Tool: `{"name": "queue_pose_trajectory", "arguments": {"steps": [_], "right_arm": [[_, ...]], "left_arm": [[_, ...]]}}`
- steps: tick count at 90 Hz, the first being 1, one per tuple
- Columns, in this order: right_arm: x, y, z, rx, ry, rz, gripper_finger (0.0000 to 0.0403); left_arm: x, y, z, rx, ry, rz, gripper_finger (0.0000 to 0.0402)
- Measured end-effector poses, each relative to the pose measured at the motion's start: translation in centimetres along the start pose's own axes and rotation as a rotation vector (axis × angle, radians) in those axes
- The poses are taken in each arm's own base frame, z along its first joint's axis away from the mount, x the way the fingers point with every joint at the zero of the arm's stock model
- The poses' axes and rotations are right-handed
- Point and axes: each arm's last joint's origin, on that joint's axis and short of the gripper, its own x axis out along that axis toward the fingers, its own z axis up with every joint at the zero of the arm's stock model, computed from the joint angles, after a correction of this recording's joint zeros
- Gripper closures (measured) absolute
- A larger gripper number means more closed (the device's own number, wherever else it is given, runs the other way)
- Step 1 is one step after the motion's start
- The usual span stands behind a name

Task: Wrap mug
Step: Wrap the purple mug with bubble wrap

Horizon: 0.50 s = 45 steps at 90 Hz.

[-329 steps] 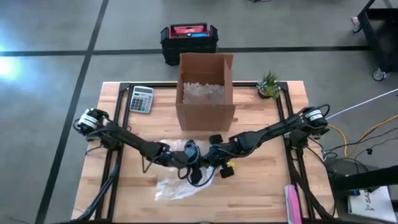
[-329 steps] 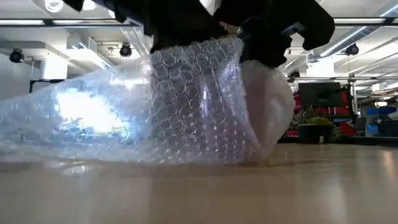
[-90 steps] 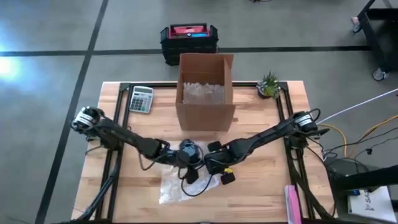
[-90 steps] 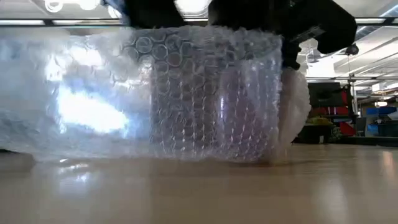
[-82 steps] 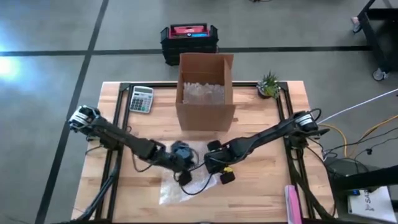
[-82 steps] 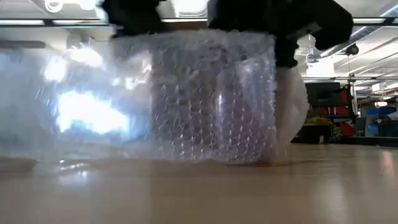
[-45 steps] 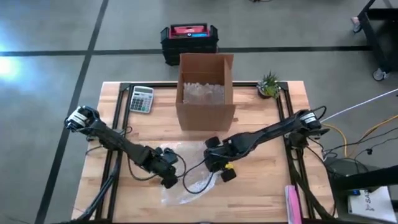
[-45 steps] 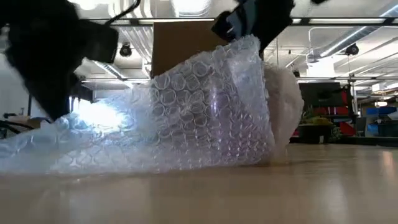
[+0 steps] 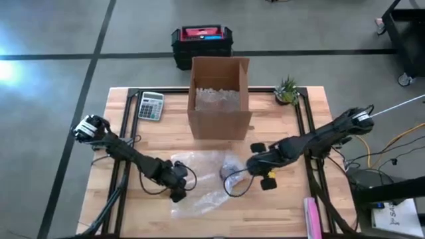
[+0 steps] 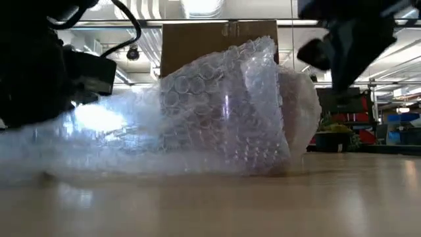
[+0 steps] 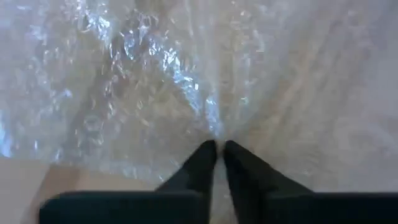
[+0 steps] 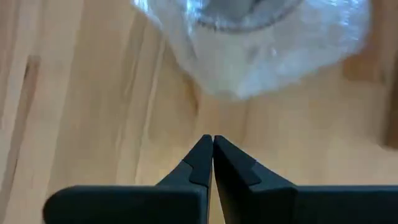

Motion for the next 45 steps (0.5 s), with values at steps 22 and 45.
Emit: {"name": "queue_pose_trajectory", "arguments": {"steps": [22, 45], "right_arm": [[3.3, 0.1, 0.3, -0.030, -0.211, 0.018, 0.0403], [5.3, 0.2, 1.0, -0.054, -0.208, 0.016, 0.0403]], "left_arm": [[-6.4, -3.4, 4.0, 0.063, -0.348, -0.050, 0.0398], [-9.1, -6.0, 10.5, 0.223, -0.710, -0.154, 0.0401]]}}
